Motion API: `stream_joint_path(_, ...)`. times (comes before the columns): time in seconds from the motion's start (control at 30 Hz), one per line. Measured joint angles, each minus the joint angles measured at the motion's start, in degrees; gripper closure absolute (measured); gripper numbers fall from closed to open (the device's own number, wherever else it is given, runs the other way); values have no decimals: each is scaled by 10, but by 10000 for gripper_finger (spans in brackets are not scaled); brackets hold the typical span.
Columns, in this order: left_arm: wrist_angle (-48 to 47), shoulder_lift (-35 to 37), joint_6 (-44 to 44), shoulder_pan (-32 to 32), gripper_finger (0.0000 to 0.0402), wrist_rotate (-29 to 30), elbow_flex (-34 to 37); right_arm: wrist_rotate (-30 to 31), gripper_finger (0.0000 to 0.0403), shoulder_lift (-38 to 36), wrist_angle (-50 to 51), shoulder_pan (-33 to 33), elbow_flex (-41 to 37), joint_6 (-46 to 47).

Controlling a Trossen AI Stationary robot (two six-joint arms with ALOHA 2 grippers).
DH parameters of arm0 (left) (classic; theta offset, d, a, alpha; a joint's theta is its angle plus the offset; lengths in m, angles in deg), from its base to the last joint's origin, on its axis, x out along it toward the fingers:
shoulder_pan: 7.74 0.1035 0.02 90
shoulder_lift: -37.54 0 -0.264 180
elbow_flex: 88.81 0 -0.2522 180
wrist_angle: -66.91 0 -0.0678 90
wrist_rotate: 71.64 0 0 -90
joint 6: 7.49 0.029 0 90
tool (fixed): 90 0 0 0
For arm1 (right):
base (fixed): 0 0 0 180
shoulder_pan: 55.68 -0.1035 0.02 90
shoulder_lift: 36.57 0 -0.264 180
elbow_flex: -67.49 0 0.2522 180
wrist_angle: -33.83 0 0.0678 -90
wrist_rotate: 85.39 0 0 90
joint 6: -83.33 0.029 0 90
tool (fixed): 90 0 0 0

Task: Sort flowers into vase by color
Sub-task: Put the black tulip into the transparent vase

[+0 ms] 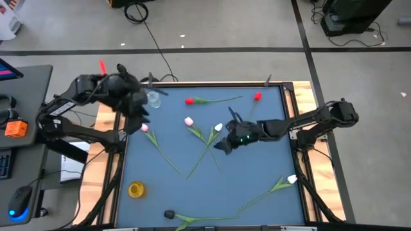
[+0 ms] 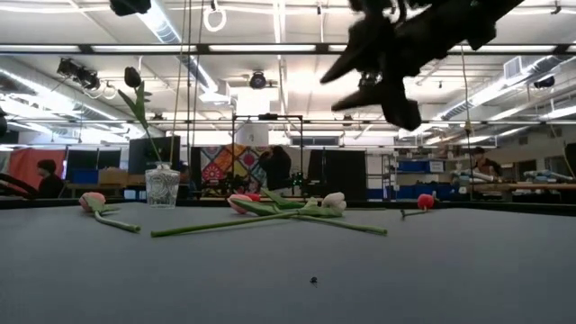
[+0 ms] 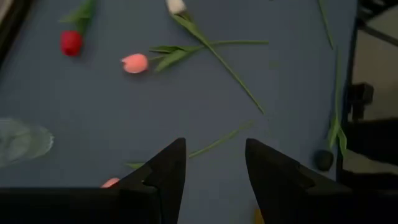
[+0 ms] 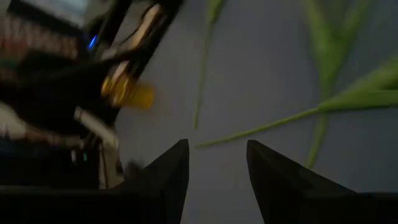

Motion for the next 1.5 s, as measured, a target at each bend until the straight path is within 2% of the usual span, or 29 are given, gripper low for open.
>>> stream_joint_path(0.2,83,6,-19,-54,230,4,45,40,233,0,-7,-94,3,-86)
stream_joint_path(0.33,152,1,-54,-84,230,16,76,49,233,16,2,-151,33,-154)
stream_joint_path(0.47,230,1,-104,-131,230,38,116,52,233,64,68,-188,89,-201)
stream_joint_path(0.6,299,1,-144,-188,230,86,161,62,233,117,132,-221,148,-242)
stream_joint_path(0.77,434,1,-149,-269,230,110,234,81,230,175,154,-262,205,-277)
stream_joint_path(0.97,656,-1,-147,-352,230,186,334,112,220,245,166,-305,259,-280)
stream_joint_path(1.07,732,-7,-136,-382,230,226,358,134,211,271,168,-322,277,-280)
stream_joint_path(1.17,754,-8,-102,-410,230,257,368,153,198,290,171,-331,285,-280)
stream_joint_path(1.33,761,-22,-105,-441,230,308,370,151,169,311,172,-337,286,-286)
stream_joint_path(1.5,778,-57,-110,-461,230,324,370,144,163,323,157,-350,286,-394)
